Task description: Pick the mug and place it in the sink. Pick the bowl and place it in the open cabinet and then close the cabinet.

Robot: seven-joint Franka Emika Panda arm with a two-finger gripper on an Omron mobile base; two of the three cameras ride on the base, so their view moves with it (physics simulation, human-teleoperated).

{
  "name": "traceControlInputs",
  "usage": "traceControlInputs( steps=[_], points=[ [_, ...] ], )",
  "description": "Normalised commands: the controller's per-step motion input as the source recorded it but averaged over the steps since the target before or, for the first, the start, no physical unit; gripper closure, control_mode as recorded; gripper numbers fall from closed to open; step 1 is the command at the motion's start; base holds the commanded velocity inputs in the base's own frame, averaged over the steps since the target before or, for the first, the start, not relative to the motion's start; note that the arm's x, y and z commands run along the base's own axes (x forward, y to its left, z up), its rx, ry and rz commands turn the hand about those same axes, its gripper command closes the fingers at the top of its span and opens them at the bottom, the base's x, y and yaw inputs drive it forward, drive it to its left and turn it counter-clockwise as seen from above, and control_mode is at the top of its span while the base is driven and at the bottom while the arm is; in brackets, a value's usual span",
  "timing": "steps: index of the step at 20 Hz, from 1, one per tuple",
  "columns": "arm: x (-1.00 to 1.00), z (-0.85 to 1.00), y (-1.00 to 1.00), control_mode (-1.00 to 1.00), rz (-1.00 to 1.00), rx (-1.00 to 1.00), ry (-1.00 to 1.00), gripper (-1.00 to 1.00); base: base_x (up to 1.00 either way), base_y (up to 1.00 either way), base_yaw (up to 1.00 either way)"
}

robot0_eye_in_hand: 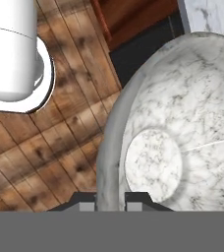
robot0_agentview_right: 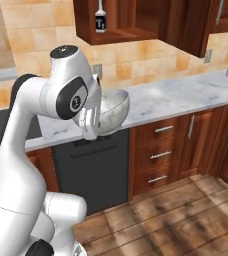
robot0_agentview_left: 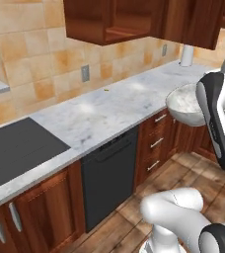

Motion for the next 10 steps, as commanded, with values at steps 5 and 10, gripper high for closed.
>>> traceControlInputs(
  steps=[5,10],
  points=[
    [0.00,0.00,0.00,1.00,0.00,0.00,0.00,1.00,0.90,0.11,-0.14],
    [0.00,0.00,0.00,1.00,0.00,0.00,0.00,1.00,0.61,-0.10,-0.09]
  ],
)
